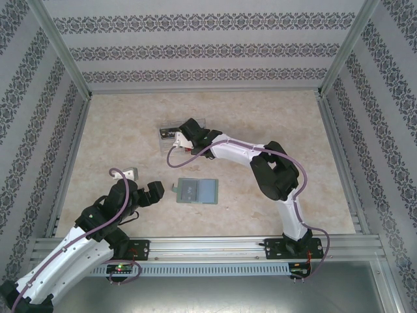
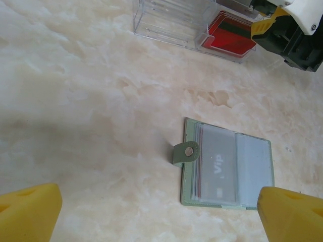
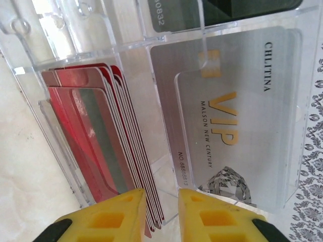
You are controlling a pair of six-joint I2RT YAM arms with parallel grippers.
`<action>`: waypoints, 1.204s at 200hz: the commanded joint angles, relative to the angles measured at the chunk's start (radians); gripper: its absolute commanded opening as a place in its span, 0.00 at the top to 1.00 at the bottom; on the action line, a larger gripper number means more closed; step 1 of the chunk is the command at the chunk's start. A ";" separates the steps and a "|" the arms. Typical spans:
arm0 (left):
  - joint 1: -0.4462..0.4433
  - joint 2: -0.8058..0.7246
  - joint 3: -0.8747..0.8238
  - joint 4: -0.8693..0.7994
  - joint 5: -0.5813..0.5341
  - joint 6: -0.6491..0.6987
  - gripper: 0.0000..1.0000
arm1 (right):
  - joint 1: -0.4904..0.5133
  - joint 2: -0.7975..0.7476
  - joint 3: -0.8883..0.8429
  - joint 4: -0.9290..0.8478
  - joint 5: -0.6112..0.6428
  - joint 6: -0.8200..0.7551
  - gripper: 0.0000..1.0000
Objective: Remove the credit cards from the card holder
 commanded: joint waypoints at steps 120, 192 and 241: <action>0.008 0.180 0.019 0.157 0.223 0.041 0.06 | 0.021 -0.619 -0.574 0.047 -0.273 1.126 0.87; -0.016 0.446 0.030 0.398 0.374 0.008 0.32 | 0.094 -0.703 -0.872 0.223 -0.349 1.435 0.75; -0.078 0.626 0.090 0.462 0.350 0.013 0.39 | 0.110 -0.698 -0.961 0.288 -0.345 1.514 0.74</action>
